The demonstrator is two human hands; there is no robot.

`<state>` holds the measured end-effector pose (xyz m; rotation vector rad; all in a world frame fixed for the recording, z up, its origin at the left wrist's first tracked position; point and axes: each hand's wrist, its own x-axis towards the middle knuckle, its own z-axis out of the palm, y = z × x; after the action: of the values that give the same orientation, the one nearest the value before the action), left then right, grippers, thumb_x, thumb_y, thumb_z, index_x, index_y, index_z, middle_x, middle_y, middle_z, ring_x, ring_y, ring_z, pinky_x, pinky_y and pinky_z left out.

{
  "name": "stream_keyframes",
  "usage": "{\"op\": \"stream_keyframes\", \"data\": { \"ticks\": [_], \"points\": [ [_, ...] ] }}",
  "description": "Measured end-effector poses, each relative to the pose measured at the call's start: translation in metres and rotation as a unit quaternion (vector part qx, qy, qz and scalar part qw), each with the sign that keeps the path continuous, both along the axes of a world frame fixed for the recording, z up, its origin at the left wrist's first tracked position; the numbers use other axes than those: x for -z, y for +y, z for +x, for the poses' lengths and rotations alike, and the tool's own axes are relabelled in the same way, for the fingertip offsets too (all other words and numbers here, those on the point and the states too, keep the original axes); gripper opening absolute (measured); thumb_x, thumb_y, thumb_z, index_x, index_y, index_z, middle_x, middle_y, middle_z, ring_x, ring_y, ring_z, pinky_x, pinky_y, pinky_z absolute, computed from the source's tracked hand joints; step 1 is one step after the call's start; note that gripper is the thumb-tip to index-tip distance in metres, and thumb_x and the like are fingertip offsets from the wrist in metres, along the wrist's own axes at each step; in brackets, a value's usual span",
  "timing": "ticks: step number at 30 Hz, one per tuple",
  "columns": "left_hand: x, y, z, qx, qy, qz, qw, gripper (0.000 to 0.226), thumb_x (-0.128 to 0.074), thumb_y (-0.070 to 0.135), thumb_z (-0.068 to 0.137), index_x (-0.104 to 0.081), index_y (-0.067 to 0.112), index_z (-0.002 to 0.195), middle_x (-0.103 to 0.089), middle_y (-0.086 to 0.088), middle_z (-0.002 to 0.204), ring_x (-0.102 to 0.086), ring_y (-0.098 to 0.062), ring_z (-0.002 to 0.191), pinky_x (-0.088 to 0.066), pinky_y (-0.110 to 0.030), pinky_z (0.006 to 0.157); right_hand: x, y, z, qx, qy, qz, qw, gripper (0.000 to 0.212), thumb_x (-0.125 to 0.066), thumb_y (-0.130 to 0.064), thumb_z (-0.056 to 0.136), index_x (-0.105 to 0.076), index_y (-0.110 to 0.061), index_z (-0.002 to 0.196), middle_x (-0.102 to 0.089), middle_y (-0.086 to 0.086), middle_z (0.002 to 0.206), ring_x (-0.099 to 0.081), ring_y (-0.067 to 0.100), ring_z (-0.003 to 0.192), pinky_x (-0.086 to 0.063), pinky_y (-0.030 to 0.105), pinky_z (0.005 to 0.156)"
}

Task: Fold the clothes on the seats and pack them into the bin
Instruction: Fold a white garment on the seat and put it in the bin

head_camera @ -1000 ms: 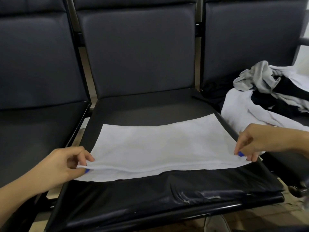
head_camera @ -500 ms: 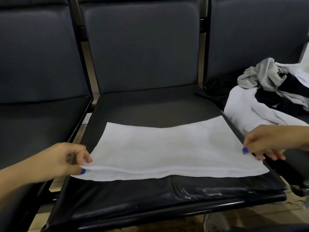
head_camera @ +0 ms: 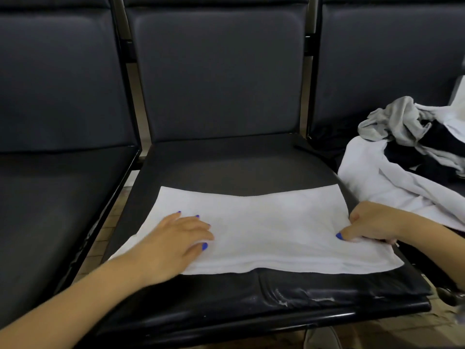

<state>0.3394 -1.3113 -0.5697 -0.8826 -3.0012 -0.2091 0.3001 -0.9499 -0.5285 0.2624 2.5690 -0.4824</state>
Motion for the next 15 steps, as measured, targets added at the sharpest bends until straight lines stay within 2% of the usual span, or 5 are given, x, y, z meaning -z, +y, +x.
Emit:
{"op": "stream_keyframes", "data": {
  "ticks": [3,8,11,13,15],
  "points": [
    [0.015,0.034,-0.002,0.012,-0.071,0.048,0.996,0.061,-0.011,0.059,0.089,-0.045,0.04,0.136,-0.033,0.022,0.149,-0.014,0.002,0.143,0.012,-0.011,0.107,-0.003,-0.001,0.002,0.041,0.019,-0.057,0.997,0.029,-0.066,-0.02,0.084,-0.051,-0.005,0.064,-0.048,0.004,0.058,-0.045,0.016,0.049,-0.033,0.019,0.04],
    [0.011,0.076,-0.006,0.059,-0.186,0.115,0.974,0.038,-0.043,0.04,0.099,-0.046,0.039,0.137,-0.036,0.02,0.147,-0.016,0.002,0.14,-0.004,-0.022,0.116,-0.006,0.013,0.002,0.133,0.051,-0.17,0.975,0.018,-0.061,-0.025,0.091,-0.063,-0.008,0.095,-0.069,0.009,0.088,-0.065,0.025,0.082,-0.049,0.028,0.061],
    [0.003,0.088,-0.007,0.065,-0.211,0.166,0.961,0.023,-0.059,0.029,0.093,-0.066,0.028,0.114,-0.056,0.013,0.11,-0.047,-0.004,0.105,-0.036,-0.015,0.093,-0.008,0.021,0.008,0.15,-0.004,-0.229,0.962,0.038,-0.077,-0.025,0.076,-0.066,0.0,0.102,-0.073,0.016,0.092,-0.07,0.03,0.088,-0.057,0.03,0.065],
    [-0.003,0.093,-0.007,0.061,-0.229,0.205,0.95,0.011,-0.064,0.018,0.089,-0.071,0.02,0.097,-0.053,0.012,0.089,-0.049,-0.002,0.082,-0.04,-0.012,0.074,-0.011,0.03,0.007,0.18,-0.043,-0.278,0.943,0.07,-0.094,-0.03,0.045,-0.069,0.002,0.102,-0.073,0.017,0.095,-0.072,0.028,0.085,-0.059,0.028,0.06],
    [-0.006,0.098,-0.005,0.062,-0.261,0.225,0.937,0.009,-0.067,0.012,0.085,-0.072,0.017,0.089,-0.052,0.013,0.082,-0.048,0.001,0.07,-0.039,-0.008,0.067,-0.016,0.038,0.006,0.207,-0.052,-0.31,0.927,0.066,-0.09,-0.026,0.047,-0.071,0.002,0.104,-0.073,0.018,0.096,-0.072,0.028,0.083,-0.06,0.031,0.064]
  ]
}}
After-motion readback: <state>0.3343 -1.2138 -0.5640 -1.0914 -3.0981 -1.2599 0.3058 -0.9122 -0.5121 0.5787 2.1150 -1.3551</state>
